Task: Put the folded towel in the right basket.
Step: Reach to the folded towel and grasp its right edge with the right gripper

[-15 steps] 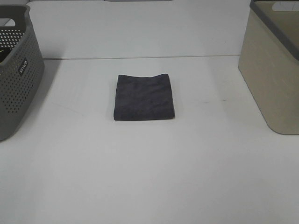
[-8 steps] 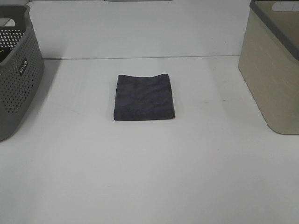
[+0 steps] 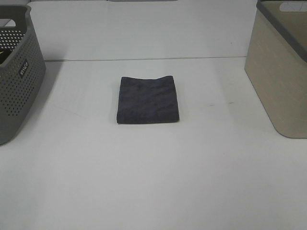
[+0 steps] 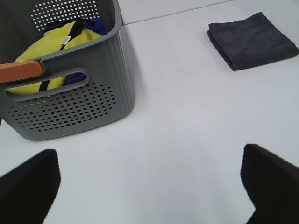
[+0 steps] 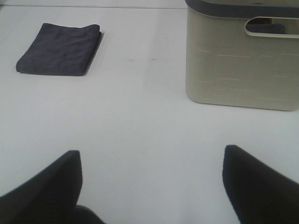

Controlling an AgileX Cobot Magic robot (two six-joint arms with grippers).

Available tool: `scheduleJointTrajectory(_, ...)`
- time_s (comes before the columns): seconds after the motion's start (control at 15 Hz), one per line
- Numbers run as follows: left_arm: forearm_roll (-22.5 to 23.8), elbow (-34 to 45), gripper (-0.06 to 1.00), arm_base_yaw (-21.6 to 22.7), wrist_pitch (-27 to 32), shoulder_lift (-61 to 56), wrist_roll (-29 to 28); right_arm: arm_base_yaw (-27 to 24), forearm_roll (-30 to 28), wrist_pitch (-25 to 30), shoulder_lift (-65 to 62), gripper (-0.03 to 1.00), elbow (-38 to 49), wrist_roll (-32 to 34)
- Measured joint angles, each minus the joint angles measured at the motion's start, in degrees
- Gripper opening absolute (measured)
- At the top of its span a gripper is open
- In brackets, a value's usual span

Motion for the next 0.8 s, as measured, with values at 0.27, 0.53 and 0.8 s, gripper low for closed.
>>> scheduleJointTrajectory(0.27, 0.0, 0.0, 0.99, 0.0, 0.0, 0.0, 0.0, 0.0, 0.0, 0.0, 0.0, 0.76, 0.0, 0.0)
scheduleJointTrajectory(0.53, 0.0, 0.0, 0.99, 0.0, 0.0, 0.0, 0.0, 0.0, 0.0, 0.0, 0.0, 0.76, 0.0, 0.0)
scheduleJointTrajectory(0.8, 0.0, 0.0, 0.99, 0.0, 0.0, 0.0, 0.0, 0.0, 0.0, 0.0, 0.0, 0.76, 0.0, 0.0)
